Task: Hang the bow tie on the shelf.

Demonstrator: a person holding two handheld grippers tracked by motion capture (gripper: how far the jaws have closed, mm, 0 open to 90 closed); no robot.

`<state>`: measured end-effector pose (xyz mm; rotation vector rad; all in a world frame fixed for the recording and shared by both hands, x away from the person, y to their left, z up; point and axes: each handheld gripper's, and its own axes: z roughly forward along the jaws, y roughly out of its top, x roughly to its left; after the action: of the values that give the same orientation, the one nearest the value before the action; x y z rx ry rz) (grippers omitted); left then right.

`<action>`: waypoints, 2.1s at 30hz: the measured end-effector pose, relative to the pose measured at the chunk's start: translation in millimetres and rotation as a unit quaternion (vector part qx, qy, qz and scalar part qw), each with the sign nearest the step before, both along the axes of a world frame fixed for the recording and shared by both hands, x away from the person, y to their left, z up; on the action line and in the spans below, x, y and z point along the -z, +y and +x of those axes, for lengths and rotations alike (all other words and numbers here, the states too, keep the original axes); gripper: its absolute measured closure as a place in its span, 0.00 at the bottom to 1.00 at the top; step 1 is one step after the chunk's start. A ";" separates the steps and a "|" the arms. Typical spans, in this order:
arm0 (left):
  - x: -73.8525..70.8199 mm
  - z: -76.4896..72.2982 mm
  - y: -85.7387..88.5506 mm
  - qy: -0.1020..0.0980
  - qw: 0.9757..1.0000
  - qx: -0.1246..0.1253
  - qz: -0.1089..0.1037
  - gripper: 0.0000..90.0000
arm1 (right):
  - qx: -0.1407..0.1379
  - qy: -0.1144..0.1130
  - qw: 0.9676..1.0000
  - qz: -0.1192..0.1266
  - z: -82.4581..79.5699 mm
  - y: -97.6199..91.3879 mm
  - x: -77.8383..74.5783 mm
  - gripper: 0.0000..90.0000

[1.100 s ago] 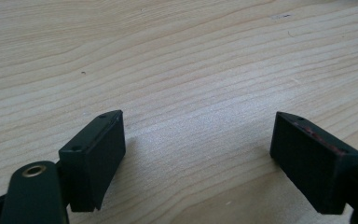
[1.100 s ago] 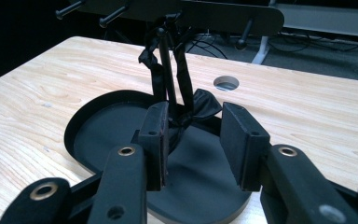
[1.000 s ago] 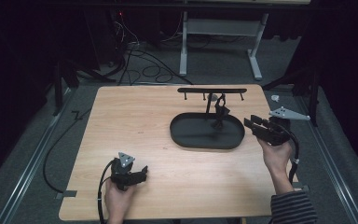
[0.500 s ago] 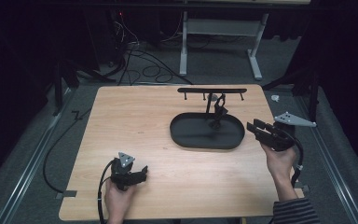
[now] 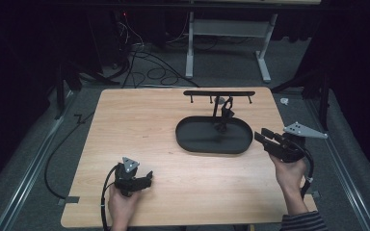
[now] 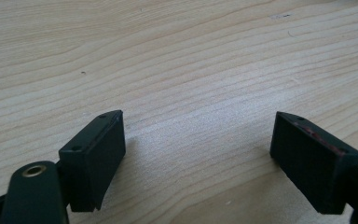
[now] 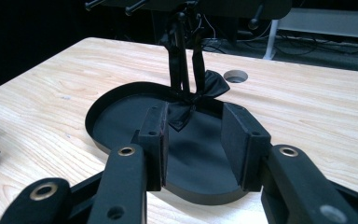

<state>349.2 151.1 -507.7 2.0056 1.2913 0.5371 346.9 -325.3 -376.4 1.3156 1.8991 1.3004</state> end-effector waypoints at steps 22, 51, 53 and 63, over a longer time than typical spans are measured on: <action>0.0 -0.1 0.0 0.000 1.000 0.001 0.000 0.21 | -0.017 0.000 1.000 0.005 -19.2 4.8 10.1 0.69; 0.0 -0.1 0.0 0.000 1.000 0.001 0.001 0.21 | -0.054 0.026 0.998 0.015 -34.5 23.8 34.8 0.66; 0.0 -0.1 0.0 0.000 1.000 0.001 0.001 0.20 | -0.054 0.027 0.998 0.011 -34.9 24.9 37.0 0.65; 0.0 -0.1 0.0 0.000 1.000 0.001 0.001 0.20 | -0.057 0.038 0.998 -0.004 -36.5 31.0 50.4 0.65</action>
<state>349.1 151.0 -507.6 2.0077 1.2893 0.5374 310.5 -294.3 -426.9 1.2853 2.0558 1.3124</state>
